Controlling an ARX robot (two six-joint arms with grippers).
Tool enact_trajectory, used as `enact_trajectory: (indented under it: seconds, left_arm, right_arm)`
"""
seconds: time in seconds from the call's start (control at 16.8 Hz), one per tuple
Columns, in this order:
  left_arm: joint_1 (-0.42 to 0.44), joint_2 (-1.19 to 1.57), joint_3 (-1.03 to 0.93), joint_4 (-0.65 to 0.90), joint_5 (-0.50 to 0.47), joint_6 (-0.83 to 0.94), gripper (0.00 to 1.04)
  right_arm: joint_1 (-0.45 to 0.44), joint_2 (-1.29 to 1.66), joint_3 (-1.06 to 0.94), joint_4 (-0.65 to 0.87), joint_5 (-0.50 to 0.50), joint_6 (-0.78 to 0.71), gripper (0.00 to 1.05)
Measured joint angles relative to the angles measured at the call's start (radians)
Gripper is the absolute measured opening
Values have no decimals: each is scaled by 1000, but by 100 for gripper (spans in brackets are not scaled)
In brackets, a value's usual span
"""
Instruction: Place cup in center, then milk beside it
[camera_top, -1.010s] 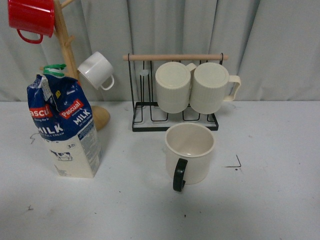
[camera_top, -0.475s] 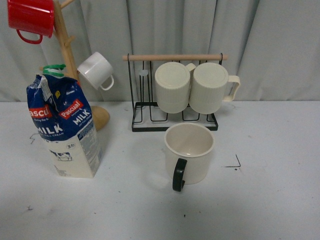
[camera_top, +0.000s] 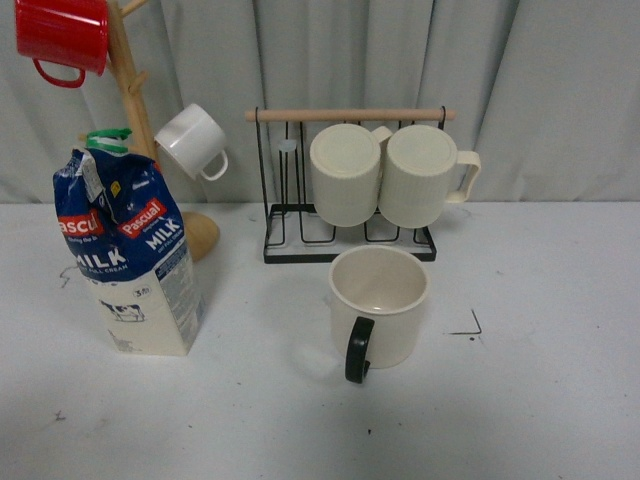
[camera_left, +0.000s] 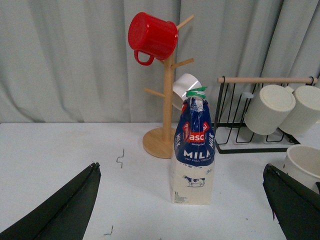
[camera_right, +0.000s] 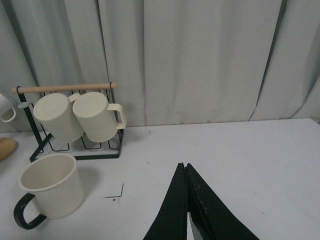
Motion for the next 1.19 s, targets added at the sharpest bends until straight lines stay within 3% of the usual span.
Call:
enact_trajectory:
  seconds: [0.24, 0.36, 0.53, 0.65, 0.71, 1.19]
  left_arm:
    - [0, 0, 0, 0, 0, 0, 98]
    - [0, 0, 0, 0, -1, 0, 98]
    - [0, 0, 0, 0, 0, 0, 98]
    - [0, 0, 0, 0, 0, 0, 98]
    - [0, 0, 0, 0, 0, 0, 98]
    - [0, 0, 0, 0, 0, 0, 98]
  right_arm:
    - [0, -63, 0, -64, 0, 0, 2]
    - [0, -221, 0, -243, 0, 0, 2]
    - [0, -231, 0, -240, 0, 0, 2]
    - [0, -231, 0, -242, 0, 0, 24]
    - [0, -231, 0, -242, 0, 0, 30]
    - [0, -231, 0, -242, 0, 0, 59]
